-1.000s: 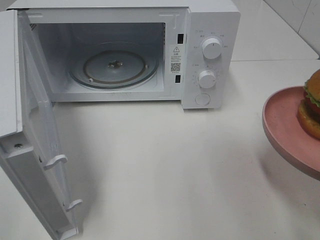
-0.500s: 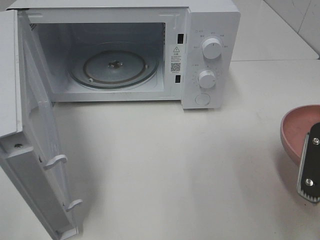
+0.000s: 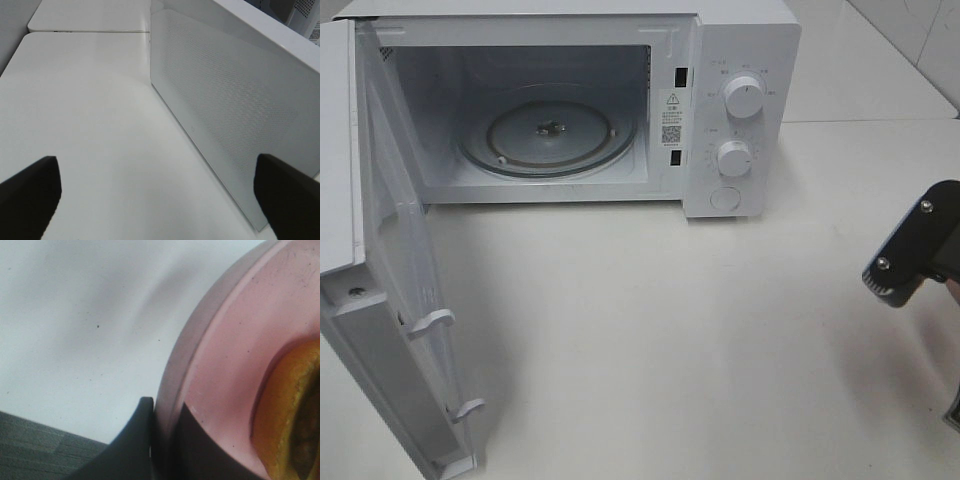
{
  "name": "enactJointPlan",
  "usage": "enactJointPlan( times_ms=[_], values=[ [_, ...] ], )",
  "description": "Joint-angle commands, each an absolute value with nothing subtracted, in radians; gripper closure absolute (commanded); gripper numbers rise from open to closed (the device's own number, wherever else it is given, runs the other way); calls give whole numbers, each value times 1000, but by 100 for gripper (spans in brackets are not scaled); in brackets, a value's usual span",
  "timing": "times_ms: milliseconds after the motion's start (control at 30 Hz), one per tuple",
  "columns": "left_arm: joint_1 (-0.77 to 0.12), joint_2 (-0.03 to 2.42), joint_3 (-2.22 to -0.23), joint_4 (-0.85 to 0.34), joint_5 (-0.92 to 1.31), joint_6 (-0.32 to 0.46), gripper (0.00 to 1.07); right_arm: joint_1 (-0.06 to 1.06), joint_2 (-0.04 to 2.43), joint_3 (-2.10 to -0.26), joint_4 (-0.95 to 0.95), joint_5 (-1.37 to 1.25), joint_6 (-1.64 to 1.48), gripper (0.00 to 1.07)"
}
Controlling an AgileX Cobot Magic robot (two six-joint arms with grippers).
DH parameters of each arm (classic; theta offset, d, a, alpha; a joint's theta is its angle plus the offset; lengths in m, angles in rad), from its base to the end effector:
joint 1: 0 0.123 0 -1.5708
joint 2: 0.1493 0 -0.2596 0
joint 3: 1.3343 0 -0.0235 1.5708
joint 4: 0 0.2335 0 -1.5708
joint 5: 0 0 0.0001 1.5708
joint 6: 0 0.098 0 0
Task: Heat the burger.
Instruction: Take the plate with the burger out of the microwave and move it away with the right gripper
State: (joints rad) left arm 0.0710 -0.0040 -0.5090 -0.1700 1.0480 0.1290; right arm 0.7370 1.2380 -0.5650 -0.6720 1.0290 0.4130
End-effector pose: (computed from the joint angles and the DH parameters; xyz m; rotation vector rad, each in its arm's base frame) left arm 0.0111 -0.0136 0.2703 0.0660 2.0069 -0.0749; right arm 0.1580 0.0728 0.1860 -0.9454 2.6178 -0.7107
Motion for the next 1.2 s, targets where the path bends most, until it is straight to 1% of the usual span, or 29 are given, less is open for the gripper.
enactJointPlan(
  times_ms=[33,300,533,1200],
  values=[
    [69,-24,-505,-174,1039,130,4,734,1295,-617,-761,1107,576,107],
    [69,-24,-505,-174,1039,130,4,734,1331,-628,-767,1115,782,107],
    [69,-24,-505,-174,1039,130,4,731,1357,-608,-799,1115,876,107],
    [69,-24,-505,-174,1039,130,4,726,1596,-587,-853,963,1002,107]
  ],
)
